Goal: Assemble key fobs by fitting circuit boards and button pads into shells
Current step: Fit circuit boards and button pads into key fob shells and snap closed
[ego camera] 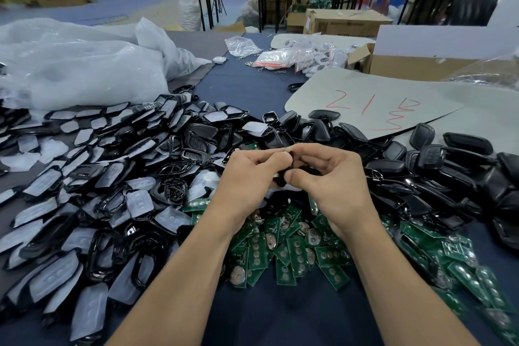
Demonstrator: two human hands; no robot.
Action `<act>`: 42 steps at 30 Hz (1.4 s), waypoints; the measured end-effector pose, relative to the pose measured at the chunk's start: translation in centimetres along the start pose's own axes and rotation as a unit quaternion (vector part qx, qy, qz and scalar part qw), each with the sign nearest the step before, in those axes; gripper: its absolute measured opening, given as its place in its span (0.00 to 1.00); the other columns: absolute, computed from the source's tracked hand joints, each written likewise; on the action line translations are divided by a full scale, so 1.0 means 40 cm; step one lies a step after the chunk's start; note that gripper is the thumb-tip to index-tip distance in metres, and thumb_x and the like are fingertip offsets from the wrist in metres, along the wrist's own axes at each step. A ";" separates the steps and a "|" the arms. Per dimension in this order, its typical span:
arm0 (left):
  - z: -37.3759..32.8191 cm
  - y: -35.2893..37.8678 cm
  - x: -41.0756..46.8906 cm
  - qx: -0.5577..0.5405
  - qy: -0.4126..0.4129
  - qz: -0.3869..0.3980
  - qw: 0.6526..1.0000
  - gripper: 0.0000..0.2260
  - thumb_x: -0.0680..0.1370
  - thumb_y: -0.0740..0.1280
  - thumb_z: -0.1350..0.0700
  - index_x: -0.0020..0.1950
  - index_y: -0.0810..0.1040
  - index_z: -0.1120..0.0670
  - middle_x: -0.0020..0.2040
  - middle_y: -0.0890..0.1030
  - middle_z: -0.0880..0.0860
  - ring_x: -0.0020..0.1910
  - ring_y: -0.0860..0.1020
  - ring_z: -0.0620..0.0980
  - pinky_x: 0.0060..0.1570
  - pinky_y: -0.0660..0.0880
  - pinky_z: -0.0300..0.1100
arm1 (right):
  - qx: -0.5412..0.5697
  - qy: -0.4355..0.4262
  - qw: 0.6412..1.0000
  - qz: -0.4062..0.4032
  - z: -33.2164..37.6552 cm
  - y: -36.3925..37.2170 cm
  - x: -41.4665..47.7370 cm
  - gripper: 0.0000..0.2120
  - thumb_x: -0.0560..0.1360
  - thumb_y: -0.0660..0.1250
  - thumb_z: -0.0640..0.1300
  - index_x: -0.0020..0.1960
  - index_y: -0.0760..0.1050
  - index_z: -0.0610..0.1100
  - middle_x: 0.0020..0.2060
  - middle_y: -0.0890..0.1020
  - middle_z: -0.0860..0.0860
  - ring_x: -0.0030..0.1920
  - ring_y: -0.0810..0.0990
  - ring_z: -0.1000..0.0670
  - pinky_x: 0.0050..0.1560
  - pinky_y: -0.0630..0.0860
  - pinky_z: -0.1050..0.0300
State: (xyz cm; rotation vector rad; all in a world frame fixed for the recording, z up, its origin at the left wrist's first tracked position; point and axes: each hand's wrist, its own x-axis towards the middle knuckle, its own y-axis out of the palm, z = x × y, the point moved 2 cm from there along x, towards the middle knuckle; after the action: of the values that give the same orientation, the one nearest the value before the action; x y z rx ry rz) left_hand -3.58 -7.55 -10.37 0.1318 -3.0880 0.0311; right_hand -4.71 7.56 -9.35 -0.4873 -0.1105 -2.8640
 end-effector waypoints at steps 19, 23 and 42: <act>-0.005 0.017 -0.015 0.009 -0.019 0.015 1.000 0.14 0.85 0.65 0.49 0.47 0.90 0.44 0.48 0.88 0.61 0.48 0.84 0.54 0.55 0.81 0.58 | -0.173 0.016 0.984 -0.050 0.007 0.002 -0.005 0.20 0.63 0.80 0.42 0.52 0.86 0.59 0.40 0.87 0.62 0.43 0.86 0.60 0.48 0.83 0.62; -0.007 0.022 -0.018 0.017 0.016 0.031 0.999 0.18 0.86 0.64 0.53 0.42 0.89 0.52 0.31 0.84 0.47 0.29 0.80 0.38 0.33 0.76 0.30 | -0.173 0.003 0.983 -0.069 0.004 0.006 -0.007 0.17 0.63 0.81 0.41 0.48 0.86 0.58 0.38 0.87 0.59 0.39 0.87 0.57 0.43 0.84 0.59; -0.025 0.020 -0.028 0.144 0.150 -0.095 0.974 0.13 0.77 0.72 0.52 0.61 0.86 0.47 0.49 0.88 0.38 0.50 0.85 0.38 0.56 0.82 0.44 | 0.228 0.207 0.940 -0.145 -0.016 -0.010 0.010 0.10 0.66 0.77 0.43 0.45 0.84 0.41 0.39 0.86 0.45 0.38 0.84 0.48 0.40 0.83 0.59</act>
State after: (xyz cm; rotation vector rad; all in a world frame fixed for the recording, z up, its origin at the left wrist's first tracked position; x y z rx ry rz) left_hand -2.48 -6.64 -9.44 0.3932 -2.7370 0.4466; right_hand -5.37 7.79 -9.85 0.2431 -0.8053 -2.9981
